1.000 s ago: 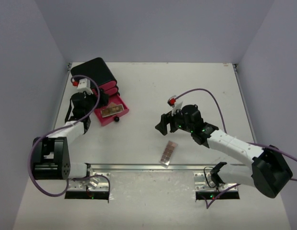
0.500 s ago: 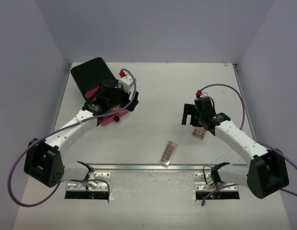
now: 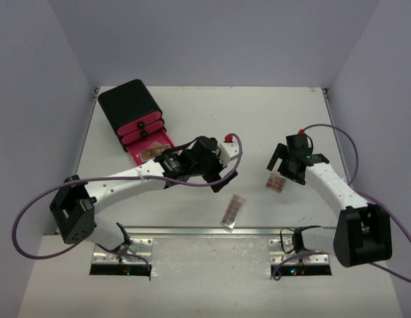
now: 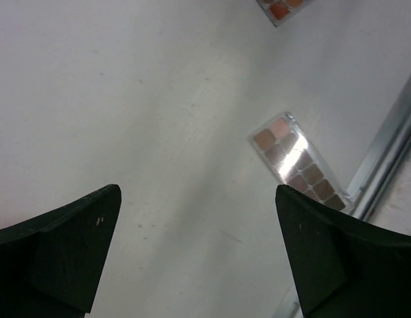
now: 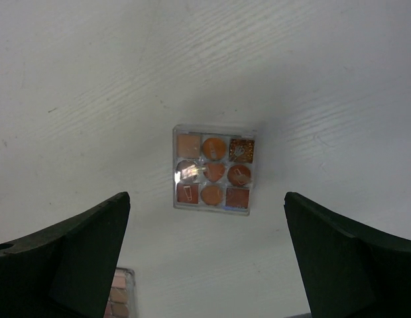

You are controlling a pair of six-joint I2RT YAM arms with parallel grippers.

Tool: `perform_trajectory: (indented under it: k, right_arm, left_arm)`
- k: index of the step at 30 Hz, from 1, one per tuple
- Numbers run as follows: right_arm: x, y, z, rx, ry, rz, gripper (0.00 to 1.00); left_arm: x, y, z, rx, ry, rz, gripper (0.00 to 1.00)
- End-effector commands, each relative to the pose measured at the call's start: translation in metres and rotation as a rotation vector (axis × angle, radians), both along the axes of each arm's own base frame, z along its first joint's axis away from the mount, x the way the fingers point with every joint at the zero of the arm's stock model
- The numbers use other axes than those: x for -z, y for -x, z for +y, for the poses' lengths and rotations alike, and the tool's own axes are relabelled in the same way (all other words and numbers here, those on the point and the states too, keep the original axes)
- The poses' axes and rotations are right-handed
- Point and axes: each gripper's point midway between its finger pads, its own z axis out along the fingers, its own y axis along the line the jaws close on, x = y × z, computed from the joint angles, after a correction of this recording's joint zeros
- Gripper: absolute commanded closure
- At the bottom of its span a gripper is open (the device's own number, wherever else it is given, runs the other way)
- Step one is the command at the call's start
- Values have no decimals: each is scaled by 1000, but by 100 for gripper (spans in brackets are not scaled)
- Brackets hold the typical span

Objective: Organize the makeup

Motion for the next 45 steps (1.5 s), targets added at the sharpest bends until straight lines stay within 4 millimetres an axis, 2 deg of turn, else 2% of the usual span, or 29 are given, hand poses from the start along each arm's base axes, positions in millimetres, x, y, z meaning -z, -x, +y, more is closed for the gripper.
perform_trajectory:
  k: [1, 3, 5, 8, 12, 16, 22, 26, 29, 30, 35, 40, 41, 43, 45]
  right_arm:
    - [-12, 2, -14, 94, 19, -63, 1]
    - [-11, 4, -14, 91, 21, -65, 1]
    - [-9, 6, -12, 74, 16, -59, 1]
    - [-5, 9, -8, 42, 4, -41, 1]
    - [0, 11, -5, 14, -8, -39, 1]
    - [6, 15, -1, 1, -27, -46, 1]
    - [5, 14, -1, -13, -23, -56, 1]
    - [3, 13, 0, -23, -23, -71, 1]
    - [3, 13, -1, -21, -23, -75, 1]
    - [2, 13, -1, -22, -24, -77, 1]
    - [-4, 11, -2, -24, -18, -102, 1]
    - [-8, 9, -3, -25, -12, -117, 1]
    - [-9, 9, -3, -23, -10, -119, 1]
    - [-8, 10, -5, -19, -3, -117, 1]
    - [-7, 10, -6, -16, 2, -118, 1]
  left_arm:
    - [42, 32, -29, -74, 38, 244, 0]
    - [59, 40, -39, -113, 0, 263, 0]
    - [66, 46, -49, -161, -21, 249, 0]
    - [82, 70, -60, -192, -33, 299, 0]
    - [93, 72, -61, -242, -13, 328, 0]
    - [106, 76, -73, -240, -28, 317, 0]
    - [139, 72, -65, -292, -145, 293, 0]
    - [144, 70, -69, -304, -152, 291, 0]
    - [152, 68, -60, -324, -192, 273, 0]
    - [158, 72, -52, -329, -231, 285, 2]
    - [175, 86, -25, -303, -326, 314, 22]
    - [180, 100, -12, -274, -424, 376, 31]
    - [182, 104, -13, -264, -430, 395, 36]
    - [183, 105, -16, -254, -429, 405, 52]
    - [186, 105, -14, -252, -436, 401, 85]
